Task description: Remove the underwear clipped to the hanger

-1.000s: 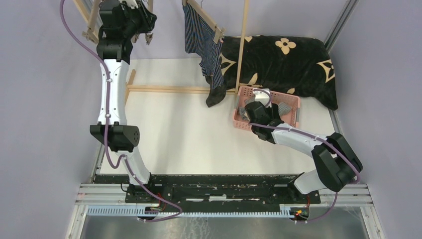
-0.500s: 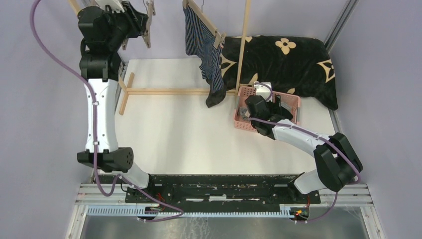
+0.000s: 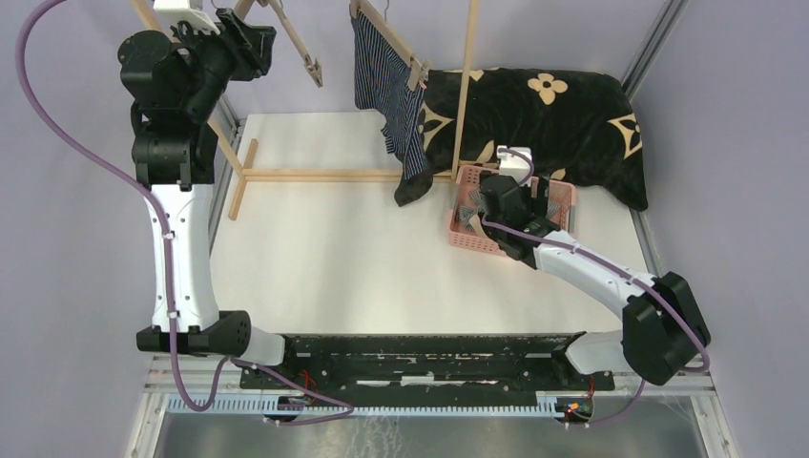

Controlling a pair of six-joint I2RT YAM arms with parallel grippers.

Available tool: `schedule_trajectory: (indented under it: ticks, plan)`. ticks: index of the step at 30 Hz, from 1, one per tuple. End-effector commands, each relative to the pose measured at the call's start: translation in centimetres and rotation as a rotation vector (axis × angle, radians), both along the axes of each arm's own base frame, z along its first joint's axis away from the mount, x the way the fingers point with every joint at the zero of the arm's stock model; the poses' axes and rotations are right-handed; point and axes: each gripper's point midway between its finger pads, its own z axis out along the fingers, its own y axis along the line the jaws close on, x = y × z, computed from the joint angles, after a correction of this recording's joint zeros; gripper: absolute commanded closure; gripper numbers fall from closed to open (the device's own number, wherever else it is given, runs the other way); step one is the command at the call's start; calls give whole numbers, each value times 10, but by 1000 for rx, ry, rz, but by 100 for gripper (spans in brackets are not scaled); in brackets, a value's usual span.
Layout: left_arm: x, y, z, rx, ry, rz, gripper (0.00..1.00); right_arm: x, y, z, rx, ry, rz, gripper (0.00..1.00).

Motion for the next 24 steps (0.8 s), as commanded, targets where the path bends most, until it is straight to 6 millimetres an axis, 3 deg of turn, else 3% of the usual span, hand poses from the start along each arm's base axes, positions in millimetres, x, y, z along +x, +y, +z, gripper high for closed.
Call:
schedule_trajectory:
  ticks: [1,4,5,8,17,24]
  plan:
    - [-5,-13,14,6,-60,-81,43,2,1,54,93,-142,9,0]
    - [-8,-37,21,-36,-79,-207,42,-3,1,63,123,-164,29,0]
    - [-10,-45,24,-45,-85,-242,37,-4,1,65,128,-168,36,0]
    - [-12,-73,29,-56,-90,-301,1,-7,4,67,140,-166,66,0]
    - [1,-145,13,-33,-27,-327,1,-11,12,64,173,-146,124,0]
    - [20,-167,-3,-21,-8,-281,1,-17,27,63,236,-152,213,1]
